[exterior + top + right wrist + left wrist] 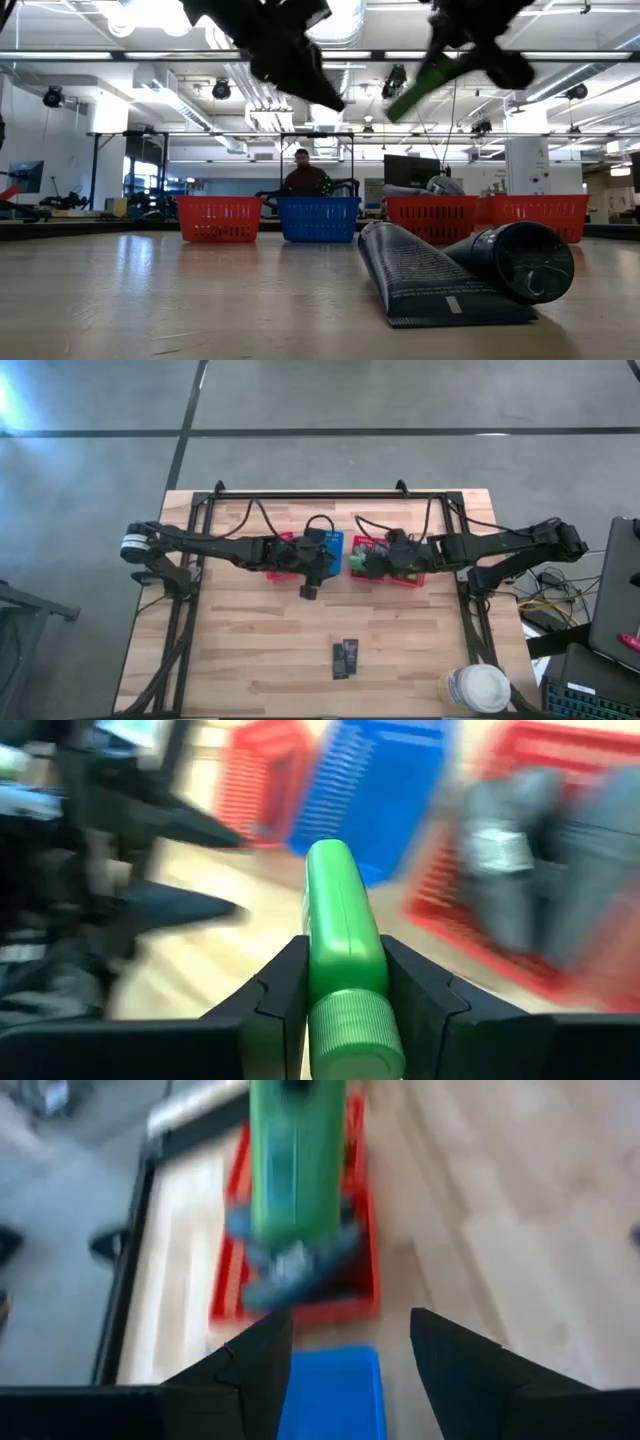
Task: Pick & Place Travel size toiletries
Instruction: Put the green shampoo into the right red bin, then put the blue shaving cream into the blue bin
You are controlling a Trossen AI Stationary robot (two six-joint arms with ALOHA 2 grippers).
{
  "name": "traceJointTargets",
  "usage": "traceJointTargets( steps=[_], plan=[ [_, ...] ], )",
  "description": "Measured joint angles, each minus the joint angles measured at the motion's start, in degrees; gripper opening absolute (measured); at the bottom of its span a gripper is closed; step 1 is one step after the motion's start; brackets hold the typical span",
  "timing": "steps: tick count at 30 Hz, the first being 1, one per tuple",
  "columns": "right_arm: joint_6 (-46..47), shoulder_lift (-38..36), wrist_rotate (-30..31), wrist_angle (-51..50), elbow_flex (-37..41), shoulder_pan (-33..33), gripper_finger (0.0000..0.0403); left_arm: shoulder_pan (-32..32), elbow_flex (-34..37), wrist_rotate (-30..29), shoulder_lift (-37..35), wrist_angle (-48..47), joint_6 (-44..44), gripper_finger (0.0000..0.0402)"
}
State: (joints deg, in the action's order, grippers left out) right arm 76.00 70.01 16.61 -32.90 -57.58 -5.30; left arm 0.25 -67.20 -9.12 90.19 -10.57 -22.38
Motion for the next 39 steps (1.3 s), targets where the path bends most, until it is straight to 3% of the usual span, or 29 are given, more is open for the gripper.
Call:
traceJointTargets(
  steps=[3,7,10,14,20,25,29,39],
  plan=[
    [5.11,-0.84,3.84,-13.87,-1.27,-1.87,0.0099,0.13,0.00,-3.41,0.00,-6.33,3.27,0.0207],
    [19.38,-1.13,11.74,-36.30,-3.66,-6.51,0.0095,0.35,1.17,-4.66,-0.02,-9.49,7.32,0.0208],
    [26.66,-0.13,11.98,-44.19,-3.03,-8.67,0.0099,0.33,2.37,-4.64,-0.02,-9.24,9.09,0.0208],
    [31.62,2.15,12.12,-44.63,1.11,-8.89,0.0114,0.37,4.39,-4.60,-0.11,-7.24,9.52,0.0209],
    [36.31,6.89,18.80,-44.69,5.30,-7.70,0.0116,0.39,5.75,-4.58,-0.13,-7.24,9.52,0.0209],
    [34.60,10.39,16.71,-43.61,6.09,-7.06,0.0120,0.39,5.77,-4.46,-0.13,-7.48,9.42,0.0209],
    [34.05,12.20,16.61,-42.30,6.14,-7.06,0.0151,0.39,5.77,-3.37,-0.13,-7.48,9.41,0.0208],
    [23.49,10.31,14.10,-39.68,4.71,-7.46,0.0261,0.18,6.40,14.13,-0.15,-9.01,6.80,0.0208]
  ],
)
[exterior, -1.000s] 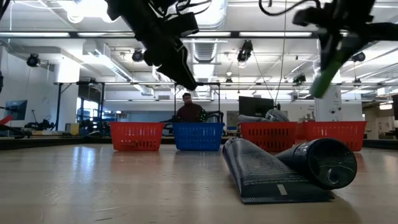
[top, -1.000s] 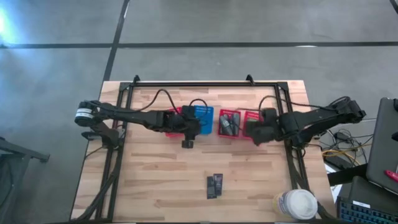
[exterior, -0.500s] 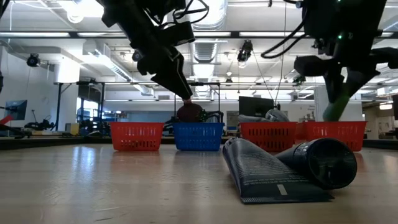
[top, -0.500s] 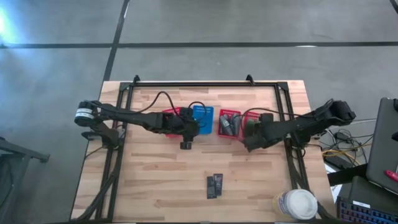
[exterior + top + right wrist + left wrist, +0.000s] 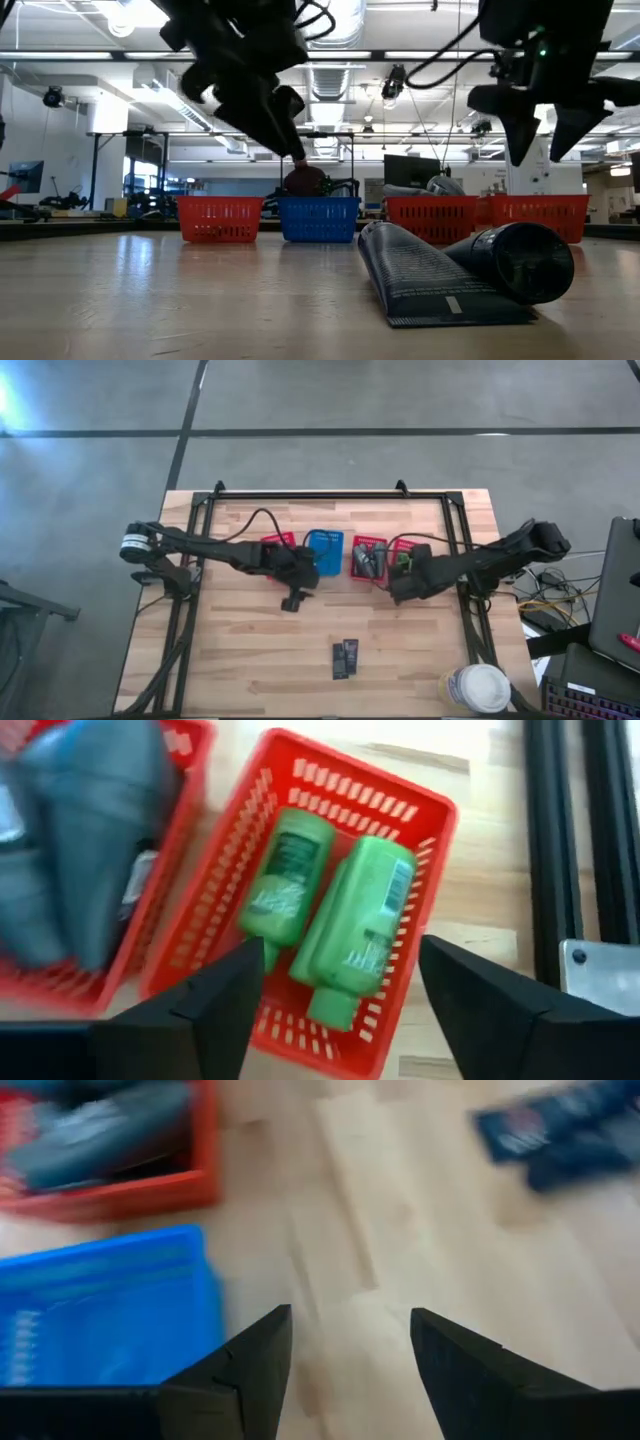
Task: Pick & Place Travel size toiletries
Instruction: Put the blue shaving cream into the blue bin
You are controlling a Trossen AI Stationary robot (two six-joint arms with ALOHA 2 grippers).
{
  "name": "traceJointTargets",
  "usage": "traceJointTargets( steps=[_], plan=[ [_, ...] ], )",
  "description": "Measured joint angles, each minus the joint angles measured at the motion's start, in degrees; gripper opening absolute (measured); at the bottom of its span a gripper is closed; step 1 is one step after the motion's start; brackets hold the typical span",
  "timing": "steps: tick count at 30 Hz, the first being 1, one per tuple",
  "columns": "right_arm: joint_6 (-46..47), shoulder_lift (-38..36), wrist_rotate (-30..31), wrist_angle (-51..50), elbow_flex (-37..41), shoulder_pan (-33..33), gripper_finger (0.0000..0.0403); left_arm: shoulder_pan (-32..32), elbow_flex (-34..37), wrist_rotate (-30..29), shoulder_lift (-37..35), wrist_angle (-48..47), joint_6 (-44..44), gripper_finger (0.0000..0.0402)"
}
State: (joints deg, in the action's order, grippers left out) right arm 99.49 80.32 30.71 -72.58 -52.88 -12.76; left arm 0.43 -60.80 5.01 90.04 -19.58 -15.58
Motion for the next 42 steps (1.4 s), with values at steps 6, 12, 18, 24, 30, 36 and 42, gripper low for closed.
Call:
traceJointTargets(
  steps=[6,12,18,24,30,36,42],
  plan=[
    [-10.85,-5.77,-3.94,1.42,-1.14,-1.43,0.0288,-4.13,4.05,9.29,0.02,4.10,-22.85,0.0208],
    [-10.66,-13.88,-5.25,1.40,-1.08,-4.34,0.0280,-12.01,5.07,9.49,4.01,16.14,-26.99,0.0209],
    [-11.36,-18.14,-5.15,1.62,-1.06,-5.44,0.0258,-14.77,-1.96,8.73,14.38,16.02,-25.05,0.0209],
    [-14.15,-17.99,-5.58,2.51,-0.99,-5.57,0.0245,-14.85,-13.36,8.60,22.67,9.96,-25.44,0.0209],
    [-14.65,-17.05,-6.78,2.74,-1.03,-6.90,0.0253,-14.82,-26.33,10.56,30.66,-5.21,-28.32,0.0209],
    [-14.46,-16.70,-6.78,2.49,-0.99,-8.02,0.0277,-14.79,-32.11,10.87,34.94,-11.03,-28.20,0.0209],
    [-14.65,-16.84,-6.77,2.37,-0.93,-8.02,0.0297,-14.95,-31.67,12.55,34.07,-11.93,-27.78,0.0207]
  ],
)
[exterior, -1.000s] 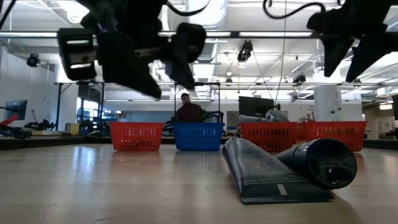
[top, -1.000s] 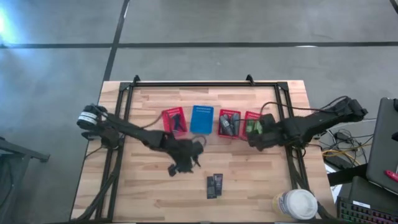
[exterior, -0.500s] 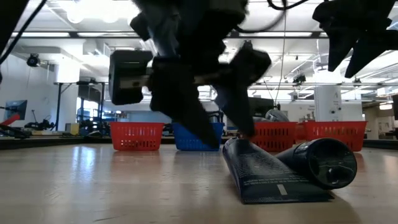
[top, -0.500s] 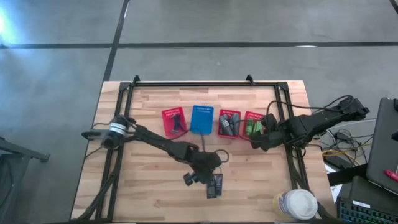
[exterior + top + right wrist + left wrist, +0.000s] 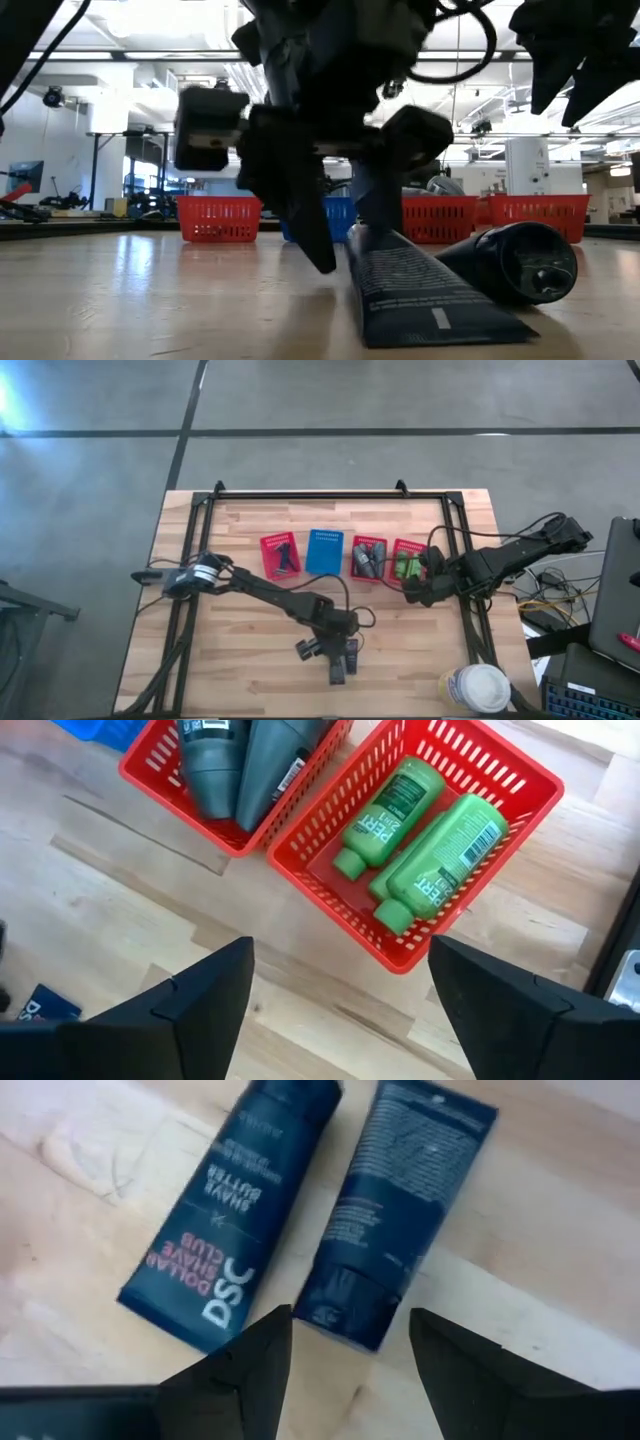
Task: Pick & Place Travel size toiletries
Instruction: Put the blue shaving cream into the blue bin
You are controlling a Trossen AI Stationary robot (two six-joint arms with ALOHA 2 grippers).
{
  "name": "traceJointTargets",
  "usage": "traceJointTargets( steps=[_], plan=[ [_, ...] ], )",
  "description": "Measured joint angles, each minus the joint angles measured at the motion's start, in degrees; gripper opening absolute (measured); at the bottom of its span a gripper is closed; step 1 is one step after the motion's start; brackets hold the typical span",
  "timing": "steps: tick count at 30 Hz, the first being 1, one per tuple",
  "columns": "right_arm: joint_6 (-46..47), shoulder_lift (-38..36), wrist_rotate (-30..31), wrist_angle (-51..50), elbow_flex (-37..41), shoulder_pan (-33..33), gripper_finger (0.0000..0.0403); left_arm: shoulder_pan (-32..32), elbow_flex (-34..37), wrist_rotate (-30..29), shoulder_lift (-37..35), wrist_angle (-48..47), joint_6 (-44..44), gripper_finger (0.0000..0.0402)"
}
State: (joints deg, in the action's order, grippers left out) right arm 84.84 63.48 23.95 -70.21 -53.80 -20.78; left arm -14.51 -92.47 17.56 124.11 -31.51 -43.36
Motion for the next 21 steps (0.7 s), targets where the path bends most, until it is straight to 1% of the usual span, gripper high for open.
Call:
traceJointTargets(
  steps=[7,11,17,19,21],
  plan=[
    [0.02,0.02,0.02,-0.11,0.31,0.02,0.0313,-1.41,0.00,2.68,-0.11,0.60,-0.51,0.0207],
    [0.19,0.02,0.02,-0.24,0.33,0.02,0.0315,-1.34,0.00,2.93,-0.11,0.89,-0.54,0.0207],
    [0.22,0.02,0.00,-0.27,0.33,0.02,0.0297,-1.55,0.00,4.48,-0.11,0.87,0.77,0.0203],
    [0.24,0.02,-0.02,-0.25,0.35,0.02,0.0290,-1.71,0.00,4.50,-0.11,0.88,0.84,0.0193],
    [0.24,0.02,-0.05,-0.25,0.33,0.02,0.0283,-1.84,0.13,4.50,-0.11,0.90,0.86,0.0174]
  ],
)
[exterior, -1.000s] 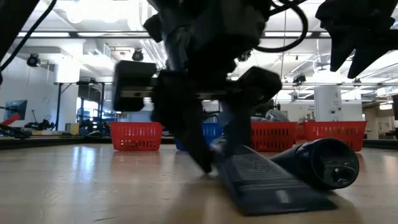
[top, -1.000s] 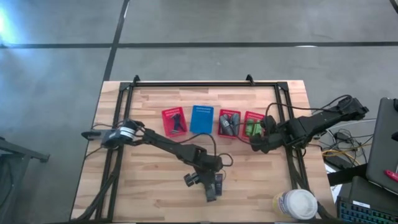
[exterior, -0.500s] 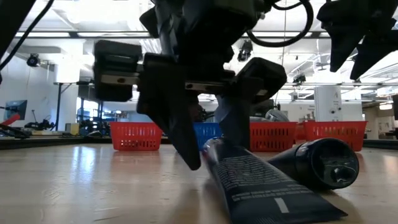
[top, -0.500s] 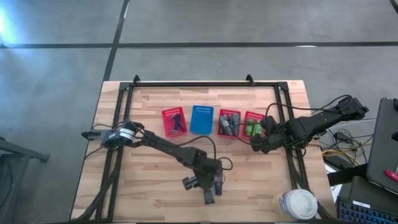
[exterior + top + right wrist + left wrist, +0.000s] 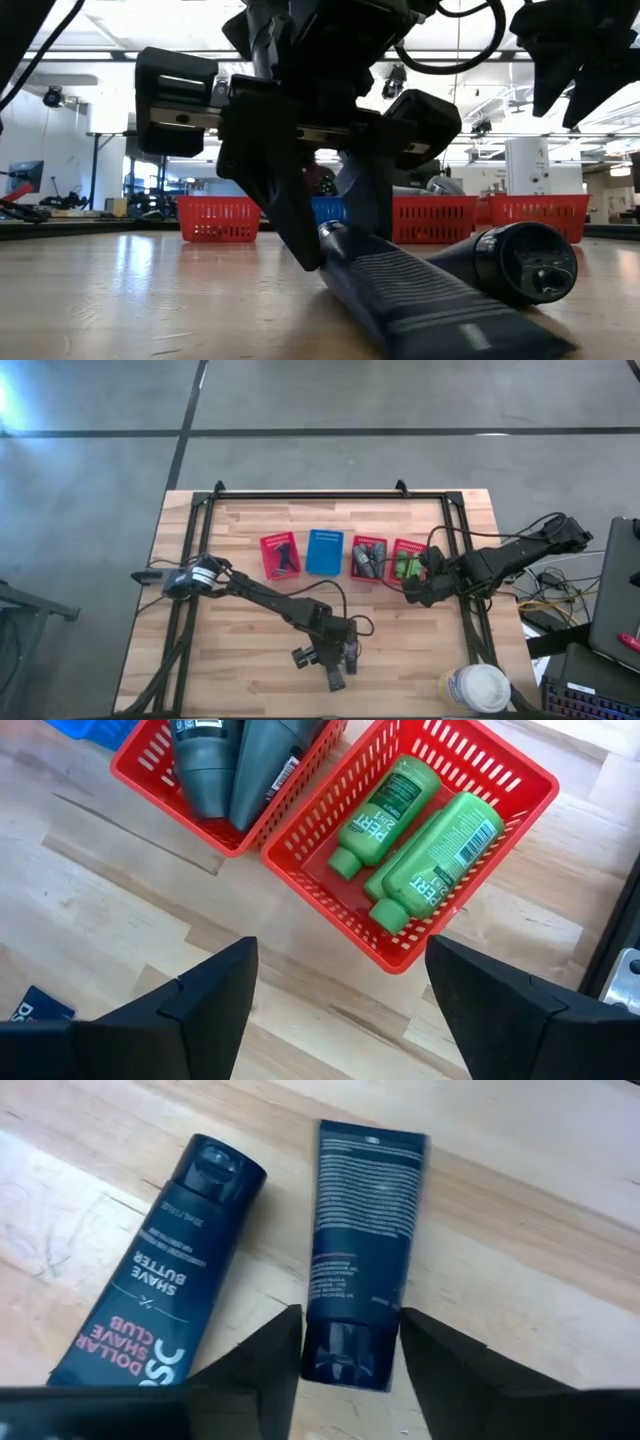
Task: Pick & Place Travel size toiletries
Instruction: Put the blue shaving cream into the blue bin
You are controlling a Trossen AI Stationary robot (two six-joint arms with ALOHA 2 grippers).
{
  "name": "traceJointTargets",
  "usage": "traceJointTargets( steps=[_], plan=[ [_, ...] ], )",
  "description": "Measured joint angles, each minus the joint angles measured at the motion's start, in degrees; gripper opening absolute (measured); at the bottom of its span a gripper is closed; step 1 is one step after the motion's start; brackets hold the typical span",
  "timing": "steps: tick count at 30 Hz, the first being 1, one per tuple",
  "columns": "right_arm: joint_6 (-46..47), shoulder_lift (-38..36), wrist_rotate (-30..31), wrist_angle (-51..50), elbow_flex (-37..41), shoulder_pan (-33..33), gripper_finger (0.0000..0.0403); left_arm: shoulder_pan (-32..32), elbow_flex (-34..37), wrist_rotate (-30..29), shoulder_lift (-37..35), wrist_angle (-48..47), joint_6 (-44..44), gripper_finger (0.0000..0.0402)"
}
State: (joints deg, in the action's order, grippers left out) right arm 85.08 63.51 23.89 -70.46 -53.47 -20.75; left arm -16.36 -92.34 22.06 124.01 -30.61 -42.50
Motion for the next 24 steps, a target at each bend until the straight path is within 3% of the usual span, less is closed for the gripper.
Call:
traceJointTargets(
  steps=[5,10,17,20,24],
  plan=[
    [0.27,0.00,-0.41,0.00,0.02,0.00,0.0270,-0.11,0.16,0.68,0.00,0.04,1.46,0.0122],
    [0.44,0.00,-0.45,0.04,0.02,0.00,0.0260,-0.15,0.18,-0.30,-0.34,-1.44,5.65,0.0120],
    [0.73,0.00,-0.47,-0.02,0.02,0.00,0.0250,0.50,2.24,-5.13,-6.40,-11.68,8.76,0.0120],
    [1.76,0.00,-0.45,-0.04,0.02,0.00,0.0250,1.53,7.26,-7.67,-11.70,-9.83,15.42,0.0120],
    [2.16,0.02,-0.43,-0.01,0.02,0.00,0.0261,6.05,18.22,-10.69,-20.70,-1.10,34.90,0.0120]
  ],
)
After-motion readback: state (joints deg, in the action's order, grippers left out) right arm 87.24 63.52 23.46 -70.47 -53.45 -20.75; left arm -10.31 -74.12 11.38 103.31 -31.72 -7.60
